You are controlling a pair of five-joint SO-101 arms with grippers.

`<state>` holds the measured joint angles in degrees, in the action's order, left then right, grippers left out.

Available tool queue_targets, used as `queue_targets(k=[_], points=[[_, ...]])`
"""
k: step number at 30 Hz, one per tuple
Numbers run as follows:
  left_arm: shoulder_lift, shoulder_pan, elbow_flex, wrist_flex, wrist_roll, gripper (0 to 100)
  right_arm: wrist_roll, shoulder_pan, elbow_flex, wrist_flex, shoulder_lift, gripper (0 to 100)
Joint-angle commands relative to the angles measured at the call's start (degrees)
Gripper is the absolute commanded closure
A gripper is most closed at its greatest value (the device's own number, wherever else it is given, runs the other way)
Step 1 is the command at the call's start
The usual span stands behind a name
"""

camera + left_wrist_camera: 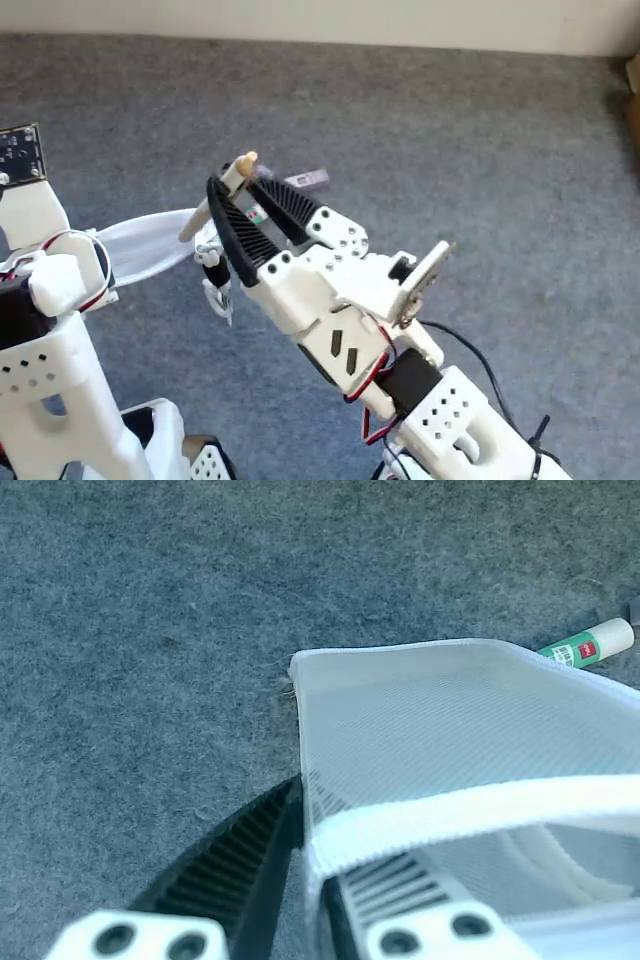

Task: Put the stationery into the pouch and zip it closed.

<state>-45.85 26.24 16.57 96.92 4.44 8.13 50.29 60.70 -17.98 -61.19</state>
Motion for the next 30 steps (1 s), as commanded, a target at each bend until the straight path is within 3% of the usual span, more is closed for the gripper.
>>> queue_targets(k=[1,14,21,27,30], points=[[0.6,-1.8,-0.2,-0.9,0.6,99,-0.8,1.1,-1.1,-1.5,1.4,99.3],[0.6,-3.6,-0.1,-0.9,1.6,99,-0.9,1.2,-2.5,-0.7,7.3,99.3],[0.6,-3.6,-0.1,-0.9,1.6,99,-1.6,2.8,-2.9,12.6,7.6,99.1],[0.6,-3.6,0.0,-0.8,1.5,99,-3.3,1.8,-3.2,21.5,7.5,83.0],[0.6,-3.6,0.0,-0.8,1.5,99,-3.3,1.8,-3.6,23.2,6.0,83.1]])
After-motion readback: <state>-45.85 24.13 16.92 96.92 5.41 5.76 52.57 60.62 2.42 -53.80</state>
